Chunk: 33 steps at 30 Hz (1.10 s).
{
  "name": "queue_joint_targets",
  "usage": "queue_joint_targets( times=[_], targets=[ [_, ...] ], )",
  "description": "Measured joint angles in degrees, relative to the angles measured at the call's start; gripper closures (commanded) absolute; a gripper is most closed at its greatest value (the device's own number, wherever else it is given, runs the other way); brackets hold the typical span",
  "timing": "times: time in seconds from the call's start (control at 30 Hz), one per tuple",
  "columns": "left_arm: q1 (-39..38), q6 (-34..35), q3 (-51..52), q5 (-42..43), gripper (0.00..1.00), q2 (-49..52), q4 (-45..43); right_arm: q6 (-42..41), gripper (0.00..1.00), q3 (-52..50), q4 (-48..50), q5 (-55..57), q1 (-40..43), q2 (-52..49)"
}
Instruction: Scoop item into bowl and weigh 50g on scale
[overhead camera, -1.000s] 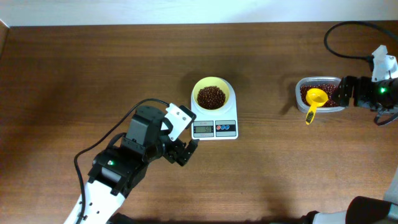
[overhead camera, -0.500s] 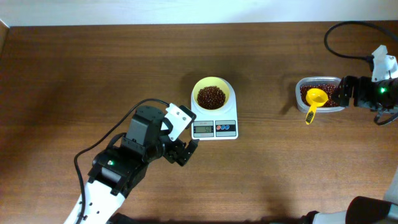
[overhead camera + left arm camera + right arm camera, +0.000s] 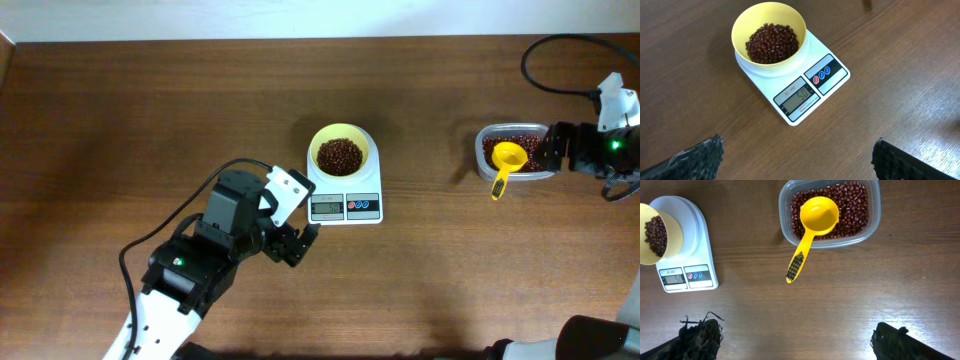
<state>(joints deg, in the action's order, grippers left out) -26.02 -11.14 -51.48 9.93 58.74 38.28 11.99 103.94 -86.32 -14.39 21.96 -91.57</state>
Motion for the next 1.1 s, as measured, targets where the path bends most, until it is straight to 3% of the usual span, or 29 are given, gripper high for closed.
queue_joint_targets(
  times=[0.8,0.93,1.1],
  targets=[
    [0.0,0.48,0.0,1.25,0.01,1.14,-0.04,0.0,0.01,0.0,-0.02,0.0,0.0,0.0],
    [0.0,8.04,0.0,1.68,0.01,9.49,-1.84,0.0,0.01,0.0,0.04,0.0,0.0,0.0],
    [-2.25,20.41,0.24,0.5,0.01,22.29,-13.18,0.02,0.01,0.04,0.02,0.02,0.02,0.0]
  ],
)
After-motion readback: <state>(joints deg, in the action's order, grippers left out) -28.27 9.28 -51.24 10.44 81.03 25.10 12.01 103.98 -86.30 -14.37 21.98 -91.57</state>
